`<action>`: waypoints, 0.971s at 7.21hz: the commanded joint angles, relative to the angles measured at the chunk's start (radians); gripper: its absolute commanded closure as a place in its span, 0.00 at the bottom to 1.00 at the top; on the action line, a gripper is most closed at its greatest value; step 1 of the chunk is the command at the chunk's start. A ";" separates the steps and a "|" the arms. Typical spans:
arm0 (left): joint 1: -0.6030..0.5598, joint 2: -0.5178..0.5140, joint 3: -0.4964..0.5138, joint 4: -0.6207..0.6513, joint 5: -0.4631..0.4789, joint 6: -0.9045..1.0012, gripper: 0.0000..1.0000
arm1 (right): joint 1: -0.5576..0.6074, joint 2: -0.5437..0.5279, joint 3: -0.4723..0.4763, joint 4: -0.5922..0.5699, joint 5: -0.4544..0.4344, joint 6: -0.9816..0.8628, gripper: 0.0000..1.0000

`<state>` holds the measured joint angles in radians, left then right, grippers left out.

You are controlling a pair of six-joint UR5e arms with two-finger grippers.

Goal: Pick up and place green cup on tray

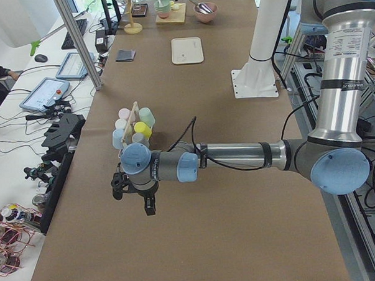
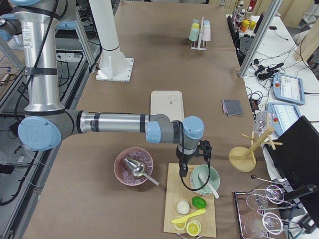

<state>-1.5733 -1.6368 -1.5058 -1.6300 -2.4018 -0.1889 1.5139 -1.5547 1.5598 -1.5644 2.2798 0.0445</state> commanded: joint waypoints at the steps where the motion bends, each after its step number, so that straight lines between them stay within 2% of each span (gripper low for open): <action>1: -0.007 0.003 0.003 0.004 0.010 -0.001 0.01 | 0.014 -0.002 0.009 0.003 0.006 -0.006 0.00; 7: -0.004 -0.009 0.007 0.006 0.009 -0.003 0.01 | 0.035 -0.039 0.049 0.004 0.021 -0.005 0.00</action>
<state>-1.5775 -1.6431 -1.4976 -1.6247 -2.3919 -0.1906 1.5487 -1.5921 1.5930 -1.5602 2.3003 0.0399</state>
